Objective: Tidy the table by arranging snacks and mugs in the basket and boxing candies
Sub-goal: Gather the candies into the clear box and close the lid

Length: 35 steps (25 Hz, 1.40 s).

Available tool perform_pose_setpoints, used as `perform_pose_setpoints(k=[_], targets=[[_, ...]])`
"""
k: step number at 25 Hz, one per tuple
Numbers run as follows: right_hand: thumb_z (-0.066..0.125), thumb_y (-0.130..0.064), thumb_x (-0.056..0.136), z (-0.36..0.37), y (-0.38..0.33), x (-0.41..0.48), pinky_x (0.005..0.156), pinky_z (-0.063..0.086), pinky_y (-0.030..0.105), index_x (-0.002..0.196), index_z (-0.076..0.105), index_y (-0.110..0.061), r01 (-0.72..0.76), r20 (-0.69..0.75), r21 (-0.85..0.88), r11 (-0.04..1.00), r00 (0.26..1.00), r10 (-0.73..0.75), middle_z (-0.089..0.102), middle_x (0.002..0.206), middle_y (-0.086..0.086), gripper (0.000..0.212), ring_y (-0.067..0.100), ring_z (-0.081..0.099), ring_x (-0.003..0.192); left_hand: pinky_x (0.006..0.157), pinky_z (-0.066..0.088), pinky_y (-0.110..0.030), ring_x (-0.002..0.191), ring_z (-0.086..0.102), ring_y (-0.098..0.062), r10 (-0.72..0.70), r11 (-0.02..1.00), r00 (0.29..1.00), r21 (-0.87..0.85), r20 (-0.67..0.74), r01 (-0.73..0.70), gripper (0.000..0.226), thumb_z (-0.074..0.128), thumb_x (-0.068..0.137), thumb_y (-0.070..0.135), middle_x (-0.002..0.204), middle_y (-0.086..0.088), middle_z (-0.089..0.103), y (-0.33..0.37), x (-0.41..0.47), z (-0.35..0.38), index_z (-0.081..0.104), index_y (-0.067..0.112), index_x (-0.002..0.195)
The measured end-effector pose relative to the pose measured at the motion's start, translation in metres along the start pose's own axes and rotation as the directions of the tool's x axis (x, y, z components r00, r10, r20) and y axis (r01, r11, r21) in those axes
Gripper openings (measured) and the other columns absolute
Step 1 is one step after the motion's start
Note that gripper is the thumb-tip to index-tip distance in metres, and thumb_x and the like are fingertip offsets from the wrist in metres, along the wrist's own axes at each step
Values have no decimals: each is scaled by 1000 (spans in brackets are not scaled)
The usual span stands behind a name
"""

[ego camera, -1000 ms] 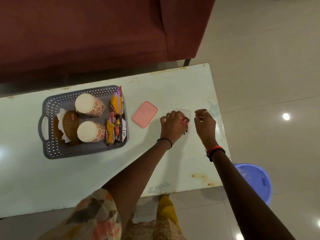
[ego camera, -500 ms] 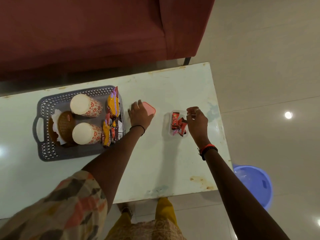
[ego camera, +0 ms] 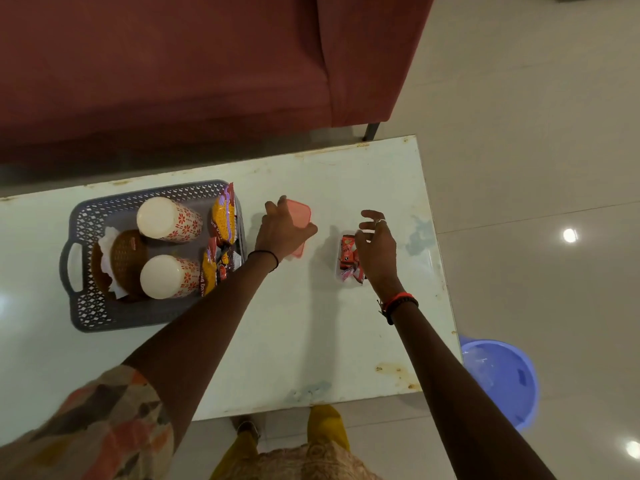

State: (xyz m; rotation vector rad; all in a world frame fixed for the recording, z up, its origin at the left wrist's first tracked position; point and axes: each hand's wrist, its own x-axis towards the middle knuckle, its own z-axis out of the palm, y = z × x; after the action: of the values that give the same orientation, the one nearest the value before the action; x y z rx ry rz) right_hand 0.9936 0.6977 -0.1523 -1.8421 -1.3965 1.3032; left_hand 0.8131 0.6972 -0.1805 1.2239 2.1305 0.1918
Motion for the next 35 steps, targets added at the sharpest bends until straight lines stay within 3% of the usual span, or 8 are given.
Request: perform_pose_setpoints(k=[5,8,13,19,22,25,30,35], targets=[[54,-20,95,-2,-17,3,94,45,28,125,54,-11,-201,288,245,949,949,126,61,112,1,32,15,58,102,78,45,-20,114,51,-23,186,871,971,-483,152,-92,53,61,86,33,128,-6,45,32,-4,-28,37,23,132],[55,-19,94,-16,-17,7,83,55,25,113,61,-9,-395,478,433,810,863,164,68,98,1,22,17,65,90,96,43,-29,116,49,-16,334,810,893,-577,302,-108,55,59,81,36,123,1,52,49,-13,-37,42,26,131],[64,-12,88,-49,3,11,80,56,25,119,61,-6,-411,486,384,827,851,198,67,100,11,33,19,64,83,111,36,-44,119,52,-26,422,673,794,-738,437,49,48,52,90,21,124,-15,53,61,-22,-33,39,17,136],[60,-12,90,-67,21,0,73,58,19,84,67,-13,-501,568,493,712,805,173,74,86,-2,9,11,70,80,93,48,-25,107,56,-18,527,543,646,-803,553,244,44,45,88,25,119,-6,55,71,-37,-17,43,24,132],[64,-6,86,-69,28,-4,65,58,20,80,64,-12,-480,471,510,714,850,235,73,78,1,8,15,69,74,97,44,-31,108,52,-18,412,544,770,-809,488,222,41,52,89,21,118,-4,55,65,-39,-8,49,24,129],[70,-4,81,-63,36,-9,68,61,25,80,62,-9,-421,281,394,817,901,329,69,77,13,10,21,66,73,102,44,-37,112,57,-24,29,658,984,-744,175,113,30,54,91,15,120,-11,62,47,-41,3,59,12,121],[72,-6,79,-42,49,-12,74,61,37,79,60,-3,-396,41,159,904,918,395,65,85,19,13,31,65,81,93,45,-42,108,58,-32,-138,751,980,-630,142,197,30,52,93,17,122,-17,60,19,-61,36,56,6,120],[68,-13,83,-29,50,-16,65,50,13,91,69,3,-303,-49,-85,949,953,299,72,89,18,18,30,66,78,83,44,-28,102,54,-18,31,898,968,-431,249,82,69,68,81,35,118,-5,54,16,-76,57,34,16,139]])
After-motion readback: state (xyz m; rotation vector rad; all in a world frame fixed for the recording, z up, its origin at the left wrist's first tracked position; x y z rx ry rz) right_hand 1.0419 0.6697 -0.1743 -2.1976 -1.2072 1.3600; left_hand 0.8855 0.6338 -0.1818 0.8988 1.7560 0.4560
